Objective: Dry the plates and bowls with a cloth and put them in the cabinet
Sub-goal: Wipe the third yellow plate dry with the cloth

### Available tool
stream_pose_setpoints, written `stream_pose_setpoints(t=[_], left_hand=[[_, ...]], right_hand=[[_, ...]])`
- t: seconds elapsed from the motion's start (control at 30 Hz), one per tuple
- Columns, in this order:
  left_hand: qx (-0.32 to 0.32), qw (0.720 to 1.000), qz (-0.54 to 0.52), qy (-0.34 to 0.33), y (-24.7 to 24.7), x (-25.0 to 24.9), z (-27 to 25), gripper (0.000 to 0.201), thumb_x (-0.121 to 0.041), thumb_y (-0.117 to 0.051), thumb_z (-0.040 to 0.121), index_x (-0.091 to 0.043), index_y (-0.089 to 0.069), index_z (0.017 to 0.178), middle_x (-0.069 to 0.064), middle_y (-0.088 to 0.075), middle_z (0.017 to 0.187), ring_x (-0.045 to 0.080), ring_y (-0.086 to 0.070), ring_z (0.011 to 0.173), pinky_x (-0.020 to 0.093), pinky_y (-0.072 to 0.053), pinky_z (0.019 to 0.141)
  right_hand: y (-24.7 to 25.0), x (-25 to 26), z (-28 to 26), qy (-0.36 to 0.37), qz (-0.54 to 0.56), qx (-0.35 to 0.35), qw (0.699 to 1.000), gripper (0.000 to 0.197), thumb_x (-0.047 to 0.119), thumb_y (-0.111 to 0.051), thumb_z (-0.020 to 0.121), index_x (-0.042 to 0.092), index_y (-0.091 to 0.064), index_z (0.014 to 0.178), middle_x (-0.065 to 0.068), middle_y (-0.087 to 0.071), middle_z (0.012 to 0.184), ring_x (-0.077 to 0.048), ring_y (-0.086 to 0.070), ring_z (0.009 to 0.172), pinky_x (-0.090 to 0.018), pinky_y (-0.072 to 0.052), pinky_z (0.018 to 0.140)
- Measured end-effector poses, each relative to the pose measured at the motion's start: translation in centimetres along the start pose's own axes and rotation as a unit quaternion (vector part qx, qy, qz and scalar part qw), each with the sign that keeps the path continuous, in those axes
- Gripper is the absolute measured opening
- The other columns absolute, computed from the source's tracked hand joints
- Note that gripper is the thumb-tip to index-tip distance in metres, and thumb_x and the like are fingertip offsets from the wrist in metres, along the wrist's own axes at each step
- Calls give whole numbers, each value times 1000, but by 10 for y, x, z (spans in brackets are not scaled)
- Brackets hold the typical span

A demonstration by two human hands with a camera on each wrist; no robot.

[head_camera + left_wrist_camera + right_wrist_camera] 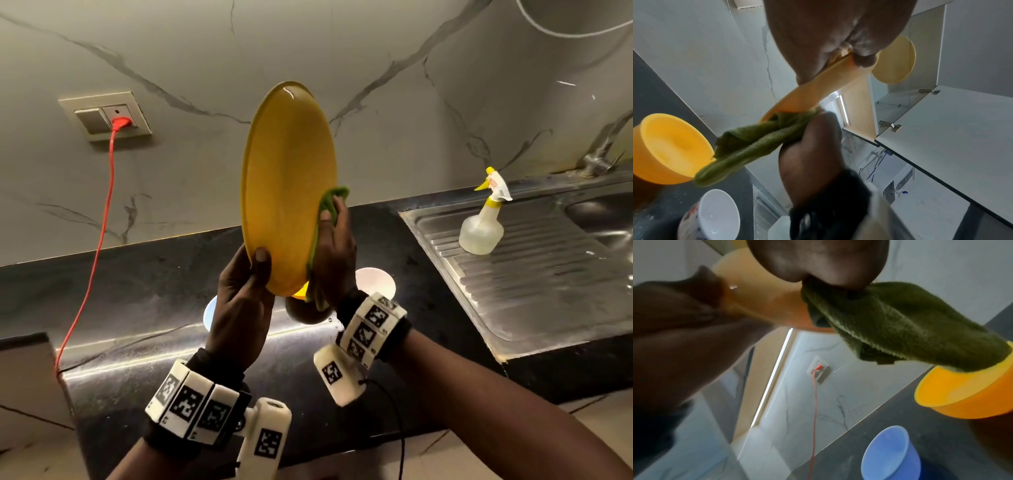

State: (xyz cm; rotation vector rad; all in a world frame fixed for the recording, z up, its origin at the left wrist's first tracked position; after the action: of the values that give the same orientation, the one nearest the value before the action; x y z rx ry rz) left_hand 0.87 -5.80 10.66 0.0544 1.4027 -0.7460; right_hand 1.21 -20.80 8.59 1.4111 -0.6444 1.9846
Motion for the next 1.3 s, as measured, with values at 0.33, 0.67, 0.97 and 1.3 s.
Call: stream_pose_setpoints(t=[0.33,0.67,0.97,1.3], left_hand=[[10,999,-43,-9,-7,-2,5,38,-28,-38,96,-31,-75,105,1,-73,111,18,-69,104,30,-58,86],[54,998,8,32,20,-11,-9,69,-62,-89,50,-36,-73,112,-5,-71,120,17,-71,102,29,-60,71],[12,1000,-7,-13,45,-32,-3,41,-29,-39,91,-35,-78,103,-5,-73,115,14,-71,100,26,-58,78],[-108,965,234,-49,70,-23,2,72,-38,-51,96,-29,-11,155,-5,-33,159,8,-49,131,43,-48,105]], right_hand=[[-28,66,-59,321,1,129,938,42,12,-44,100,-4,-40,139,-18,-27,156,-30,-31,144,-36,-31,118],[11,91,64,300,-94,29,949,35,18,-39,103,0,-54,128,-16,-62,128,-23,-64,110,-29,-54,91],[40,-49,93,-168,71,127,975,55,53,-45,90,2,-57,110,-30,-61,107,-39,-60,93,-59,-49,91],[75,45,49,84,44,6,995,17,34,-56,97,19,-59,91,6,-56,75,-10,-53,69,-28,-47,65]])
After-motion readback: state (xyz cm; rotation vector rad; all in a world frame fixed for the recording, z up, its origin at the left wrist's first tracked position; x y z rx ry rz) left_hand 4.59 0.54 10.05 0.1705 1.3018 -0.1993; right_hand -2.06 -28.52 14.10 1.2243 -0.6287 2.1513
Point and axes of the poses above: each hand's wrist, its own z-axis towards the middle knuckle, its own y-axis out of the back of the hand, x = y × z, the point moved 7 cm from there along z, towards the middle knuckle
